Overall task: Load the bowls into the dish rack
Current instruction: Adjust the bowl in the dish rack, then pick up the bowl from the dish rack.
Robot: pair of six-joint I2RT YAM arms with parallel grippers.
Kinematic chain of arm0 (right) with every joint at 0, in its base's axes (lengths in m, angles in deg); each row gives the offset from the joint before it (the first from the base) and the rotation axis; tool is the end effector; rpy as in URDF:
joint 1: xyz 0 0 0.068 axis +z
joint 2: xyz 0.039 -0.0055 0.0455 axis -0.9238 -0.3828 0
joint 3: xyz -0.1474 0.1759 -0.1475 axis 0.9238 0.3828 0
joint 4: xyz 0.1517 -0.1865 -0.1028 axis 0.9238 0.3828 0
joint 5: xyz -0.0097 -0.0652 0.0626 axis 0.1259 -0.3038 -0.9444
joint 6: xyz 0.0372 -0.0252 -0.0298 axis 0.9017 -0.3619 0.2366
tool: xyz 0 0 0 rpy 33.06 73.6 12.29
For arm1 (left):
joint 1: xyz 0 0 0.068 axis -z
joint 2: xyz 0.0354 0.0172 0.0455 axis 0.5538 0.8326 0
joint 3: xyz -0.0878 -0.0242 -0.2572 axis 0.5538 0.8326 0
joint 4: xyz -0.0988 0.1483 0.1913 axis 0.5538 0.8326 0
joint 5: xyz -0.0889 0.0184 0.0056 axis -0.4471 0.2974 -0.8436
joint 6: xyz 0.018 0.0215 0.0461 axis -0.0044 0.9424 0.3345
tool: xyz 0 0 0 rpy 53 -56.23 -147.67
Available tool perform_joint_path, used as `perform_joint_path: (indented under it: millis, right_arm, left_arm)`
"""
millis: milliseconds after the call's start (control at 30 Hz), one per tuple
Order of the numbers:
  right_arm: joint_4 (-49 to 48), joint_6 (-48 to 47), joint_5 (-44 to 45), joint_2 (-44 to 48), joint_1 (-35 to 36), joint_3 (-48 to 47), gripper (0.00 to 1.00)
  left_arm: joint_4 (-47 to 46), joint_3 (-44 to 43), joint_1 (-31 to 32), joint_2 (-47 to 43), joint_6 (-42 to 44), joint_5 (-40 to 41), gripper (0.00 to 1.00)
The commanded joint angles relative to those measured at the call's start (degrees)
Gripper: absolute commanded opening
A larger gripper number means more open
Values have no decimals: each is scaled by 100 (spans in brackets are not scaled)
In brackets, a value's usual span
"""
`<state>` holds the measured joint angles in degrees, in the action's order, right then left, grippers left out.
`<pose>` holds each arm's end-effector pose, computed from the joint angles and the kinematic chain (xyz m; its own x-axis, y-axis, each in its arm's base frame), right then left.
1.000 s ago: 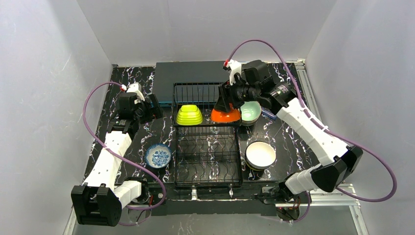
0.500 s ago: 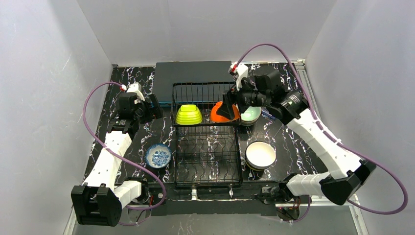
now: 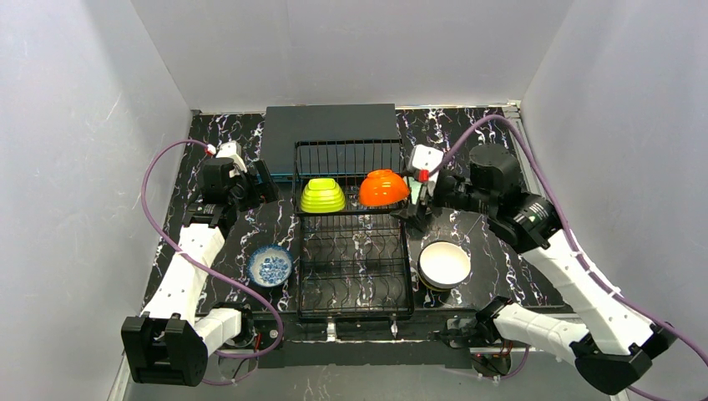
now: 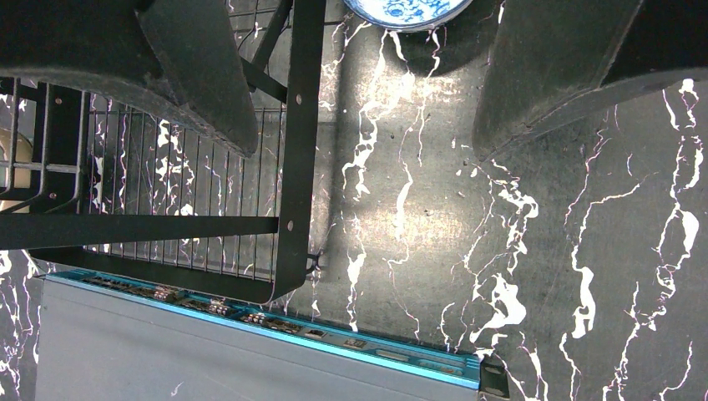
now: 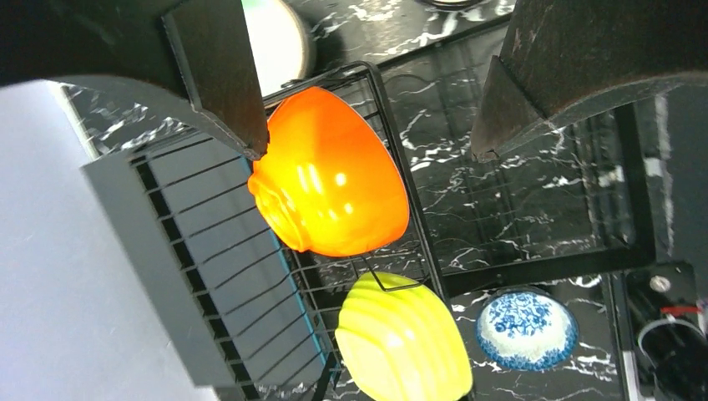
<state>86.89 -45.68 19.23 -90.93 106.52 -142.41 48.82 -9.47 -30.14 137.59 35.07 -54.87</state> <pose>0.1477 0.1388 0.4214 0.1453 -0.3383 -0.9298 -0.8987 0.3478 -0.2670 0.2374 -0.0166 0.3010 -0.4996 -0.3034 -0.8114 -0.0577 0.9462 -0.3183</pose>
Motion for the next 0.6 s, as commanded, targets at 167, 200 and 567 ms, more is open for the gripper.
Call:
perform_joint_path:
  millis: [167, 200, 567]
  right_arm:
    - [230, -2532, -850, -201, 32, -197, 99]
    - [367, -2696, -878, -275, 27, -270, 99]
    - [738, -3340, -802, -893, 38, -698, 99]
  left_arm:
    - [44, -10, -28, -37, 47, 52, 98]
    - [46, -12, -31, -38, 46, 56, 98]
    - [48, -16, -31, -46, 41, 50, 98]
